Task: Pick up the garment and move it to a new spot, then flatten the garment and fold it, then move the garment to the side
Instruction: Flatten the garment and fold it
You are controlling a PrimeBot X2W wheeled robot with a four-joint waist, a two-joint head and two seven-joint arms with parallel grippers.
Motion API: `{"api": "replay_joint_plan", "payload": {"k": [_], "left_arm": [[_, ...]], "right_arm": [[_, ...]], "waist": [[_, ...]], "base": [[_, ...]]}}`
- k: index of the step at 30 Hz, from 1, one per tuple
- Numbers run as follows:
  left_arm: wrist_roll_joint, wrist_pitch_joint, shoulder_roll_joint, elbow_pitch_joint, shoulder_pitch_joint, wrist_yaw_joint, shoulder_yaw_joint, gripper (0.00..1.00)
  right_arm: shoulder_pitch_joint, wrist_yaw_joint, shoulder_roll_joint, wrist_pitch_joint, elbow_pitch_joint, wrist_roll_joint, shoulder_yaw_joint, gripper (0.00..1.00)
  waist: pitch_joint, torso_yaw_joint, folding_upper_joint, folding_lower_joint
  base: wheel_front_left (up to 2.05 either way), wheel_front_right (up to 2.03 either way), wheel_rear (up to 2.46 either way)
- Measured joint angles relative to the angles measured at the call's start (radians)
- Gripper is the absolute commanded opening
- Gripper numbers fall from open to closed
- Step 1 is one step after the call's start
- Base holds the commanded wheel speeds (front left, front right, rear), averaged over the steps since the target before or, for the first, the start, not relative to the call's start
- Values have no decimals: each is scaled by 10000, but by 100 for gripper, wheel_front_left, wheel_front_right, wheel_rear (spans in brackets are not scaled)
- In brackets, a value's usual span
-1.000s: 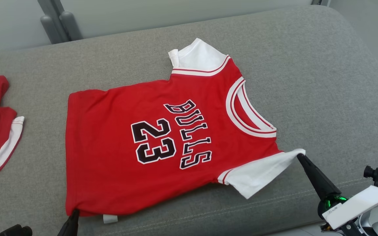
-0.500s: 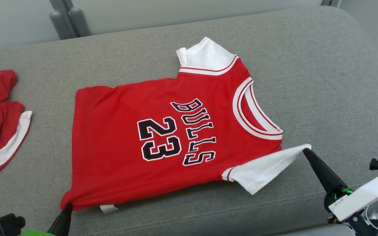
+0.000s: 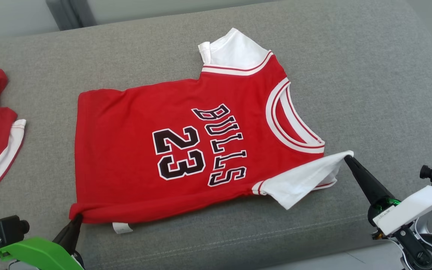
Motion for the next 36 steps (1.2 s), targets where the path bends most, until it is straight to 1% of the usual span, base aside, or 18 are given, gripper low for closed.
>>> {"api": "replay_joint_plan", "payload": {"k": [5,11,12,16,18,36], "left_arm": [[17,228,82,29,-442,86,-15,0],[13,742,230,98,-904,115,-136,0],[13,782,261,105,-987,117,-157,0],[12,1045,297,159,-1367,130,-211,0],[-29,1187,305,253,-1533,173,-213,0],[-117,2042,355,1064,-2535,328,-259,0]], "right_arm": [[-391,-88,31,71,182,-127,90,0],[-830,-192,182,125,343,-311,176,0],[-932,-253,184,123,355,-391,174,0],[-1348,-263,230,125,443,-477,180,0],[-1528,-339,242,123,529,-552,178,0],[-2508,-337,633,123,1450,-792,408,0]], "waist": [[181,-10,0,0],[426,-7,0,0],[475,-4,0,0],[686,19,0,0],[788,35,0,0],[1385,191,0,0]], "base": [[0,0,0],[0,0,0],[0,0,0],[0,0,0],[0,0,0],[0,0,0]]}}
